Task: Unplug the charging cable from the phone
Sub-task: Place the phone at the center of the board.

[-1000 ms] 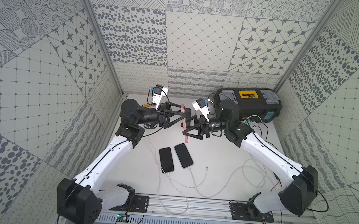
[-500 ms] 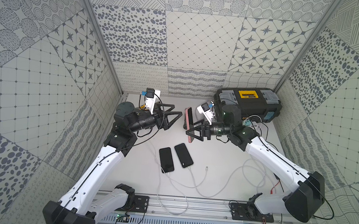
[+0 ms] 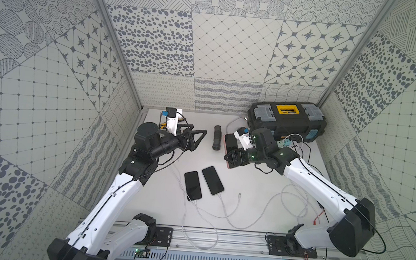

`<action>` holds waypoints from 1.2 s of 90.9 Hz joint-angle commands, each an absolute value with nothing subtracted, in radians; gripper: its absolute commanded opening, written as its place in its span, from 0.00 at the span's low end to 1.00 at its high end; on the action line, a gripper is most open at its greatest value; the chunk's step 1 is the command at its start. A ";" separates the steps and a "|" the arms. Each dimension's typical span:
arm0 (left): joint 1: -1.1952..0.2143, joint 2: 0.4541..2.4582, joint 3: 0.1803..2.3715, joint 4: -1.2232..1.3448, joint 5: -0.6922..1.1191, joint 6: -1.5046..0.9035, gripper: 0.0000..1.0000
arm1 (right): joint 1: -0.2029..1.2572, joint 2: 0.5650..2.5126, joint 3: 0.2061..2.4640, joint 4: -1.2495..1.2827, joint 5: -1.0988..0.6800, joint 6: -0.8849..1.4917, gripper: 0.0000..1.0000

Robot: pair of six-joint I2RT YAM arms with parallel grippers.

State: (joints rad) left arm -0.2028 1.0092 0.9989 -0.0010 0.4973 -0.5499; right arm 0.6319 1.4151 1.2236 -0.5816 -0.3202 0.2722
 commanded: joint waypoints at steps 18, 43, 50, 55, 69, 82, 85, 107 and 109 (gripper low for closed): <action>-0.186 1.003 0.977 -0.032 0.418 -0.517 0.98 | 0.635 1.494 1.212 -0.641 -0.066 0.302 0.53; -0.187 1.002 0.978 -0.045 0.398 -0.511 0.98 | 0.634 1.573 1.133 -0.615 -0.018 0.328 0.53; -0.187 1.003 0.974 -0.050 0.393 -0.509 0.98 | 0.634 1.586 1.112 -0.603 0.000 0.337 0.53; -0.187 1.003 0.973 -0.054 0.392 -0.508 0.98 | 0.634 1.602 1.101 -0.599 0.013 0.344 0.53; -0.186 1.001 0.970 -0.072 0.383 -0.503 0.98 | 0.634 1.644 1.075 -0.584 0.034 0.370 0.53; -0.186 0.994 0.966 -0.073 0.382 -0.502 0.98 | 0.634 1.672 1.063 -0.570 0.029 0.384 0.54; -0.187 0.992 0.966 -0.073 0.382 -0.500 0.98 | 0.634 1.677 1.061 -0.565 0.029 0.386 0.54; -0.187 0.982 0.961 -0.082 0.374 -0.490 0.98 | 0.634 1.722 1.053 -0.562 0.044 0.395 0.56; -0.186 0.980 0.959 -0.083 0.372 -0.490 0.98 | 0.634 1.726 1.053 -0.562 0.047 0.396 0.56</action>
State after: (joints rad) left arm -0.2028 0.9916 0.9649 -0.0708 0.3878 -0.5243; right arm 0.6327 1.7153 1.0580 -0.6125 0.0231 0.3786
